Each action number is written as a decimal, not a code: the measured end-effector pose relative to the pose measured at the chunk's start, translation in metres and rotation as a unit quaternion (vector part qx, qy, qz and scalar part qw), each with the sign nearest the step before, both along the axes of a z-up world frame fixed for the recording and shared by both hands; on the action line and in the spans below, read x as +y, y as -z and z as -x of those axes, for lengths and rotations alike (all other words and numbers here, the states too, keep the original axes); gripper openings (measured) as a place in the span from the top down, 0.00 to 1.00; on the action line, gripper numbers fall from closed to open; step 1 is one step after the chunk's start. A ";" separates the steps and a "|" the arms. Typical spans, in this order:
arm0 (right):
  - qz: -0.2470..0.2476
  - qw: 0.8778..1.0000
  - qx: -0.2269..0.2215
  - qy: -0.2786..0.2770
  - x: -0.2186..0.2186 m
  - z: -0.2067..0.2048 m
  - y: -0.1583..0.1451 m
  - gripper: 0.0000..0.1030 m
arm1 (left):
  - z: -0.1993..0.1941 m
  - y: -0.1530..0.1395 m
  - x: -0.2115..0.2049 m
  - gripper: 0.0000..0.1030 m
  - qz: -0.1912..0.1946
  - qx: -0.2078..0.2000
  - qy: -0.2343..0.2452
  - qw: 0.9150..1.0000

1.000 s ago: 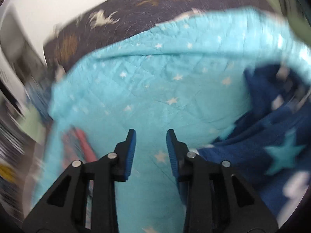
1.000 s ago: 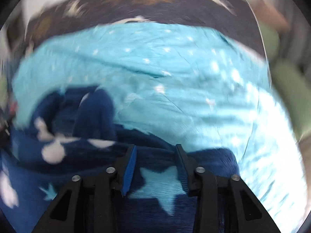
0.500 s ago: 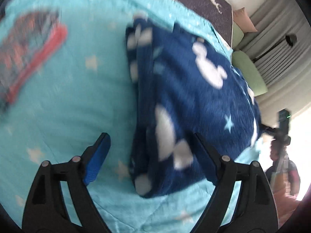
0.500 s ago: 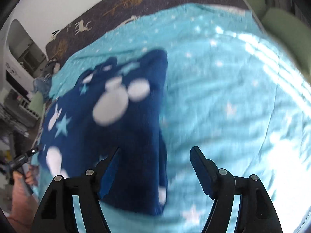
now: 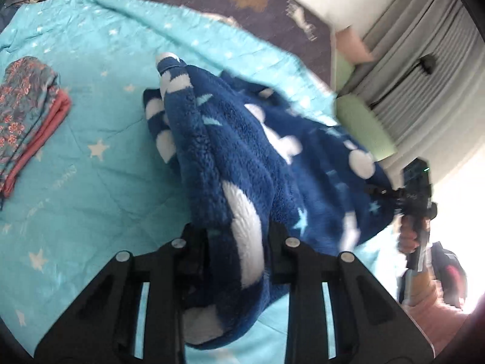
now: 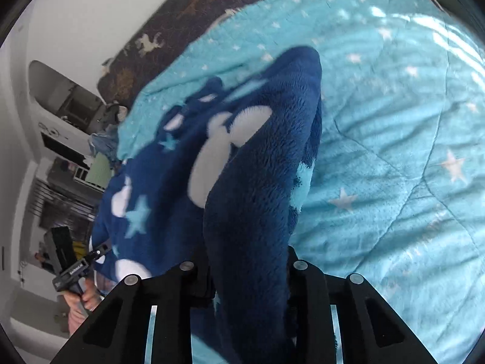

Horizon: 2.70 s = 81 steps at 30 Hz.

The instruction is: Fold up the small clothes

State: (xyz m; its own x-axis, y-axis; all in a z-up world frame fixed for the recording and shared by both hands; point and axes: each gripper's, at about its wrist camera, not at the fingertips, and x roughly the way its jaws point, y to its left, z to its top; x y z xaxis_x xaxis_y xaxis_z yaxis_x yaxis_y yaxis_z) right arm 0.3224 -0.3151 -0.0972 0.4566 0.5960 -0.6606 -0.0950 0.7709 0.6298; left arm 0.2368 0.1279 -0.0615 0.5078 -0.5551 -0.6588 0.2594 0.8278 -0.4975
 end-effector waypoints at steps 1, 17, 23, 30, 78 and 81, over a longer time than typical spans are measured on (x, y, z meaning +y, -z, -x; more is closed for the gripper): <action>-0.011 1.000 -0.005 -0.004 -0.001 0.010 -0.008 0.76 | 0.006 -0.006 -0.001 0.72 0.003 -0.001 0.004 1.000; 0.091 0.993 0.069 -0.039 0.006 0.264 -0.017 0.64 | 0.233 0.000 0.023 0.70 -0.135 0.080 -0.002 0.988; 0.262 0.964 -0.034 -0.011 0.014 0.248 -0.073 0.58 | 0.220 -0.069 0.016 0.62 -0.224 -0.082 -0.035 0.970; 0.373 0.882 -0.121 -0.261 0.123 0.185 -0.119 0.54 | 0.141 -0.077 -0.072 0.42 -0.304 -0.107 0.132 0.938; 0.277 0.919 -0.112 -0.256 0.119 0.101 -0.079 0.75 | 0.098 -0.046 -0.036 0.64 -0.235 -0.106 0.122 0.959; 0.279 0.935 -0.068 -0.208 0.104 0.128 -0.067 0.75 | 0.100 -0.017 -0.025 0.56 -0.271 -0.066 0.079 0.957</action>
